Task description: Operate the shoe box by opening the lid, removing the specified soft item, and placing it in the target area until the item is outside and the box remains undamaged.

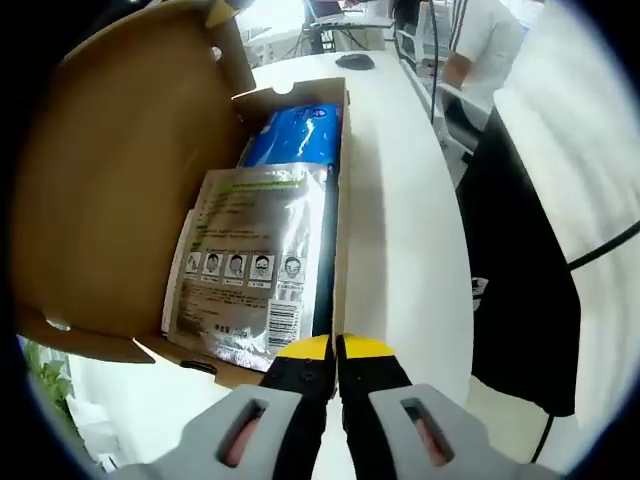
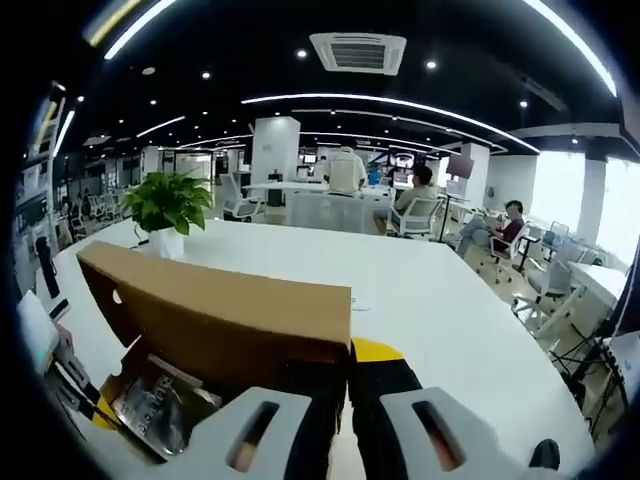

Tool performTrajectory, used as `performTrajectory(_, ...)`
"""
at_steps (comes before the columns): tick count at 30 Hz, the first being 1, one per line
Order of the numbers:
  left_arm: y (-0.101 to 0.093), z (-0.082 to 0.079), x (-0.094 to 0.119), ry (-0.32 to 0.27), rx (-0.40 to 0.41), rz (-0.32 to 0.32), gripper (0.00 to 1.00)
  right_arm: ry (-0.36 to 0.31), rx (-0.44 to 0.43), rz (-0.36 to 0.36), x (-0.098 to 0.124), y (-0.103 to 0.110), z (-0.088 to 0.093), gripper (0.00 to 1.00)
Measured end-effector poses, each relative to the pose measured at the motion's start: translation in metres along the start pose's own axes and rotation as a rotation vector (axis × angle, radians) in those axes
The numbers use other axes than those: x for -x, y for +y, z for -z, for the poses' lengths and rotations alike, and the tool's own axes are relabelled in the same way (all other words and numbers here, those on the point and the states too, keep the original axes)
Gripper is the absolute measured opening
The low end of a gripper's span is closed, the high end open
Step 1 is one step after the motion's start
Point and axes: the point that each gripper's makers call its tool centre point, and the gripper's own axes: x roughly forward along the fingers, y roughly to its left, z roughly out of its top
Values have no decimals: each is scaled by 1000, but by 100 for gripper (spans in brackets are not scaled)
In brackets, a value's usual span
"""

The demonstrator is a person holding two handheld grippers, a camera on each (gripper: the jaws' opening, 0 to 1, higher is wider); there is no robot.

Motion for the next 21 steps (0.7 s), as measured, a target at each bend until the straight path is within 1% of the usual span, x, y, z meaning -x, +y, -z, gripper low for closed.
performTrajectory(2,0,0,0,-11,4,-5,1,5,20,-2,-1,-3,-1,0)
performTrajectory(4,0,-1,0,-14,12,-17,1,6,17,-5,-2,-3,-2,0)
performTrajectory(5,-1,-1,0,-22,-29,-10,1,10,18,-9,-3,-3,-2,0)
performTrajectory(6,0,-1,1,-43,-14,-9,1,12,19,-13,-4,-3,-2,0)
performTrajectory(8,-1,-2,1,-74,-34,-22,1,10,25,-17,-3,-3,-1,0)
performTrajectory(12,-1,-3,1,-67,-16,-16,1,18,25,-25,-5,-3,-3,0)
performTrajectory(19,-2,-4,1,-74,-26,3,0,38,33,-30,-10,-4,-5,0)
performTrajectory(21,-3,-5,1,-68,-30,8,0,54,38,-36,-8,-3,-4,0)
